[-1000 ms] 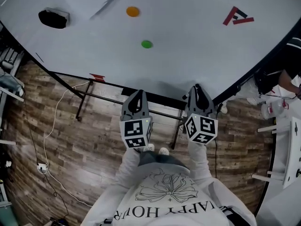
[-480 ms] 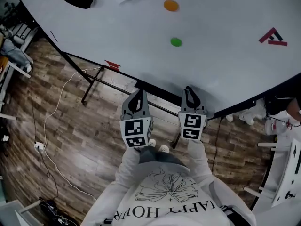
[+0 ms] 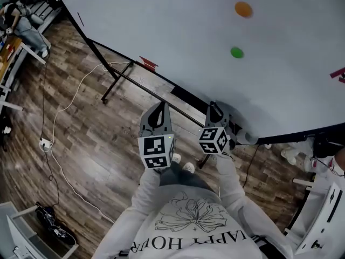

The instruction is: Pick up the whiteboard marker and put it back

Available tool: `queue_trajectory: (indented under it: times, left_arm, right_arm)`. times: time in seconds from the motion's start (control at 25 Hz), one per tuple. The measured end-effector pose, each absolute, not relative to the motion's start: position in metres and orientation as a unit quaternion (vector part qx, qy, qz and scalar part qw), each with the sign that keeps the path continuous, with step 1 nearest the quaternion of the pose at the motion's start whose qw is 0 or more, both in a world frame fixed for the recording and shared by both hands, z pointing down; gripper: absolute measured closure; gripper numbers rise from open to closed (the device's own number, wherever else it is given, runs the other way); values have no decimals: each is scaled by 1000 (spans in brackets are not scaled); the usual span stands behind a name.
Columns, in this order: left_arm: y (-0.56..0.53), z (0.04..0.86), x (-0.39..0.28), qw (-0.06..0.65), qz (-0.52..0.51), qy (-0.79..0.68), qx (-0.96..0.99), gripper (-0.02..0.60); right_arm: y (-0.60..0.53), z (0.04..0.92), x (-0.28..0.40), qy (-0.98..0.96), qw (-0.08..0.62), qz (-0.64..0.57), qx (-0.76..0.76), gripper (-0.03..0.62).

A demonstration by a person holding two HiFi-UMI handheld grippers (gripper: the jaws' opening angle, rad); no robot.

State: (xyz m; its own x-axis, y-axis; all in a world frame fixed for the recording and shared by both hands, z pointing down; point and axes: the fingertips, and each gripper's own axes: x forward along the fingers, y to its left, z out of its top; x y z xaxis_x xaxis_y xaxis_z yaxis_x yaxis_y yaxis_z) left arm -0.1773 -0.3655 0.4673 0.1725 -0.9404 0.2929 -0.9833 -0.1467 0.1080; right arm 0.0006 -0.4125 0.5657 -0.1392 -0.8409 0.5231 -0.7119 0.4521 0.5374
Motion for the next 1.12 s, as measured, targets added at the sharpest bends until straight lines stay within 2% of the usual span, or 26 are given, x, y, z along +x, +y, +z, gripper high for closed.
queue_trajectory:
  times: [0.32, 0.56, 0.76, 1.12]
  left_arm:
    - [-359, 483, -207, 151, 86, -660, 731, 575]
    - [-355, 492, -212, 158, 89, -663, 726, 575]
    - [-356, 488, -201, 154, 90, -656, 733, 575]
    - [-366, 460, -161, 122, 79, -629, 764, 575]
  right_arm:
    - [-421, 606, -29, -758, 442, -103, 469, 526]
    - [-419, 621, -36, -769, 433, -85, 462, 507]
    - [-415, 602, -37, -783, 388, -66, 483, 481]
    - [-405, 517, -7, -783, 246, -14, 571, 546]
